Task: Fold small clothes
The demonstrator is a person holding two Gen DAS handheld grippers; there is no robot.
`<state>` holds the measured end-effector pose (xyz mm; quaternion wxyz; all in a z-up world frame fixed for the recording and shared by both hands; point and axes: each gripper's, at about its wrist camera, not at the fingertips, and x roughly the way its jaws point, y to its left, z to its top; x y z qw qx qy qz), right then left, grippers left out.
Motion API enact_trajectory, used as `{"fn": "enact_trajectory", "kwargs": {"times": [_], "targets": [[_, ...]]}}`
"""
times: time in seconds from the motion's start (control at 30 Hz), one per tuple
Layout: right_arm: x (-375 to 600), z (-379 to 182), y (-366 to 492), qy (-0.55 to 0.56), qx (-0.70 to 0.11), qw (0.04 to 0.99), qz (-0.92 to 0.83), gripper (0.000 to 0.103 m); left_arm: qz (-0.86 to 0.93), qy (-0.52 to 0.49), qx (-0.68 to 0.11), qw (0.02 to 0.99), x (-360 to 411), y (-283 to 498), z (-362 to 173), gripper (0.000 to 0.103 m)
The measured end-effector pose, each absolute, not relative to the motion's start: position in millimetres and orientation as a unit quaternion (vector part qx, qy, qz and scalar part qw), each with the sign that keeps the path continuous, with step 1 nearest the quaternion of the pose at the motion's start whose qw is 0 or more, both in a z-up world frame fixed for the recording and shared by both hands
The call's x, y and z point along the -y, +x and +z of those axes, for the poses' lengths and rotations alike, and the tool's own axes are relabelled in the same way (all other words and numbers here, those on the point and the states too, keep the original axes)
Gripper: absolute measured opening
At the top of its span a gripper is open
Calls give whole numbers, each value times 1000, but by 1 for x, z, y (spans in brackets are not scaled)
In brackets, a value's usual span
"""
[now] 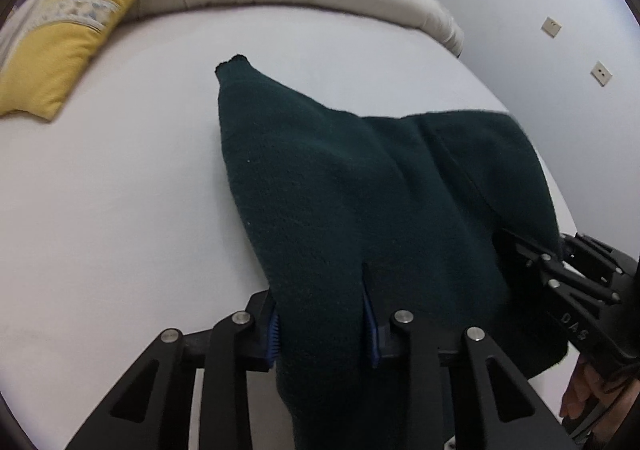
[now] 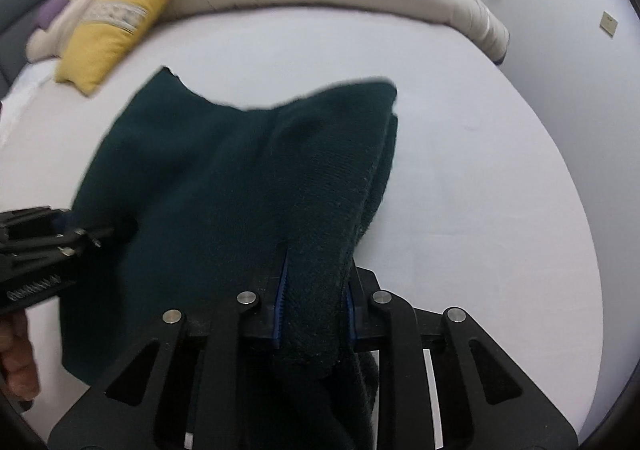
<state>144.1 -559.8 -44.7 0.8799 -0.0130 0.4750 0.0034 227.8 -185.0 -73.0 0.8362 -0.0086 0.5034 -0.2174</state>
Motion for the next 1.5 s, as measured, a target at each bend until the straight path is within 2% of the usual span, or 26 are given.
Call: {"fn": "enact_trajectory", "kwargs": {"times": [0.23, 0.43, 0.7, 0.83, 1.03, 1.13, 1.23, 1.3, 1.4, 1.47, 1.5], "targets": [[495, 6, 73, -32, -440, 896, 58, 19, -206, 4, -472, 857, 113, 154, -31, 35], [425, 20, 17, -13, -434, 892, 123, 20, -187, 12, -473, 861, 47, 86, -31, 35], [368, -6, -38, 23, -455, 874, 170, 20, -165, -19, -497, 852, -21, 51, -64, 36], [359, -31, -34, 37, -471, 865, 167, 20, -169, -47, -510, 842, -32, 67, -98, 36], [372, -62, 3, 67, -487, 858, 147, 20, -170, -32, -496, 851, -30, 73, -106, 38], [380, -103, 17, 99, -521, 836, 143, 23, -168, -26, -503, 847, -31, 72, -118, 44], [404, -132, 23, 204, -516, 815, 168, 25, -174, -47, -502, 846, -41, 72, -125, 51], [413, -142, 26, 242, -512, 803, 184, 25, -172, -45, -500, 848, -45, 73, -129, 63], [411, -147, 27, 244, -506, 802, 201, 27, -169, -74, -505, 843, -51, 77, -135, 71], [416, -144, 23, 255, -505, 799, 206, 30, -173, -91, -504, 842, -55, 76, -133, 71], [419, -140, 20, 255, -503, 801, 202, 36, -172, -94, -503, 842, -58, 73, -129, 71]]}}
